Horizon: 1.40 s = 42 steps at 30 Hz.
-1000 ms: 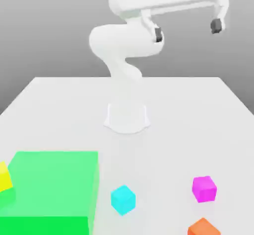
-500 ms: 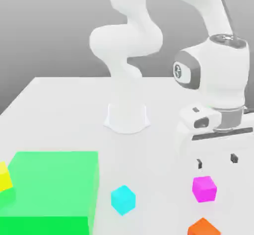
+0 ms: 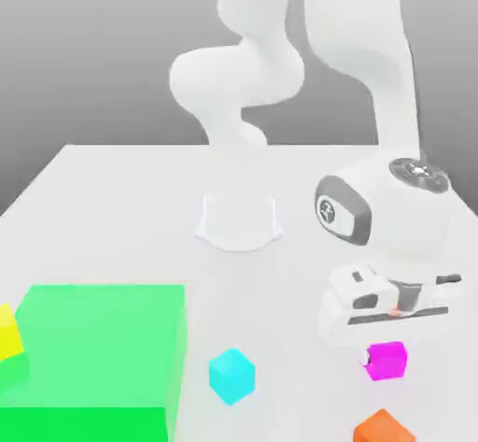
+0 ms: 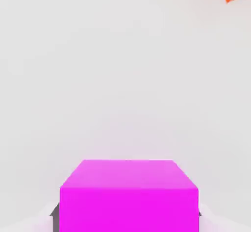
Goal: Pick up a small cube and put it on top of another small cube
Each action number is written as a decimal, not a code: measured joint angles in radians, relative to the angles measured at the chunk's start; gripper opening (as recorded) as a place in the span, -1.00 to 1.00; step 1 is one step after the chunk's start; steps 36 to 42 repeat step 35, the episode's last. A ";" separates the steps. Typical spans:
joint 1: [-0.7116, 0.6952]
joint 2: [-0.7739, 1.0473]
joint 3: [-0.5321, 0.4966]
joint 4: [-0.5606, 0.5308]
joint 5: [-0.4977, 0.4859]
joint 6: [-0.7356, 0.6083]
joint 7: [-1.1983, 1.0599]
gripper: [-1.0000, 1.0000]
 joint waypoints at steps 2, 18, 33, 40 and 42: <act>-0.012 -0.069 0.018 -0.014 0.027 -0.055 -0.021 -1.00; -0.450 -0.213 -0.198 0.199 0.140 -0.410 -0.726 -1.00; -0.766 -0.136 -0.320 0.321 0.191 -0.464 -1.198 1.00; -0.766 -0.136 -0.320 0.321 0.191 -0.464 -1.198 1.00; -0.766 -0.136 -0.320 0.321 0.191 -0.464 -1.198 1.00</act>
